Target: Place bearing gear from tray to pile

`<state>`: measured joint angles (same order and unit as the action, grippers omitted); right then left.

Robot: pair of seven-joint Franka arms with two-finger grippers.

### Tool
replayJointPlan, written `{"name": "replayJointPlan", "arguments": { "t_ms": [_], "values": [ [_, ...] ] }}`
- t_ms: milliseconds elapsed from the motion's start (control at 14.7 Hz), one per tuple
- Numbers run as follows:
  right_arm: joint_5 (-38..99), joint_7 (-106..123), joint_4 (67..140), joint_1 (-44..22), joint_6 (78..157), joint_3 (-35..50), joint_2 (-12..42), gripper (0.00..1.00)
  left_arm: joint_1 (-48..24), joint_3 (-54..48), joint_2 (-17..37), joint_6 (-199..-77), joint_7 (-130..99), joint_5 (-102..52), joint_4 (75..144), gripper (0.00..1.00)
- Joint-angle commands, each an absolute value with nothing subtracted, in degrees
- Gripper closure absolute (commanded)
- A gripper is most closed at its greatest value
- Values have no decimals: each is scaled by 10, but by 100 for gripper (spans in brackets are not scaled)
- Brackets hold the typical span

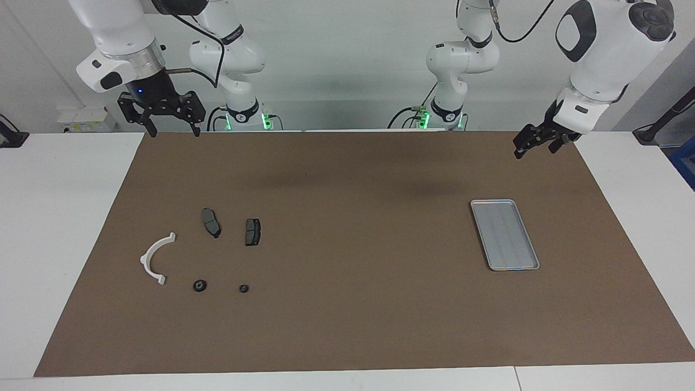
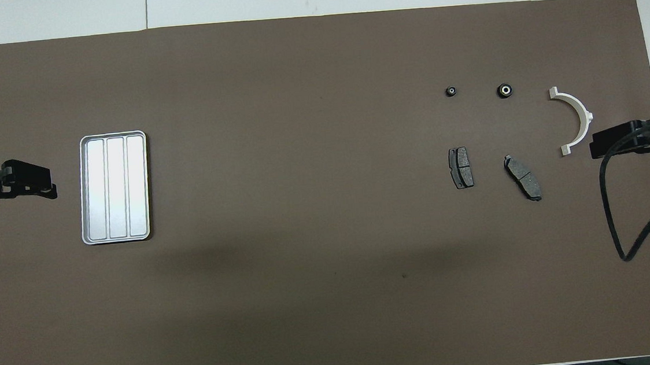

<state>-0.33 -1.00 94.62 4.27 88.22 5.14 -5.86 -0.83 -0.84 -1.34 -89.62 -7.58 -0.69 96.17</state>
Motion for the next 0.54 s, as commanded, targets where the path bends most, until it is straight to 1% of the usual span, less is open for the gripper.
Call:
{"name": "replayJointPlan", "arguments": {
  "t_ms": [0,475],
  "values": [
    [11,-12,950,55,883,55,-60,0,-5,-11,-29,-902,-72,-12,977,0],
    [11,-13,948,50,883,55,-60,0,-5,-11,-29,-903,-72,-12,977,0]
  ]
}}
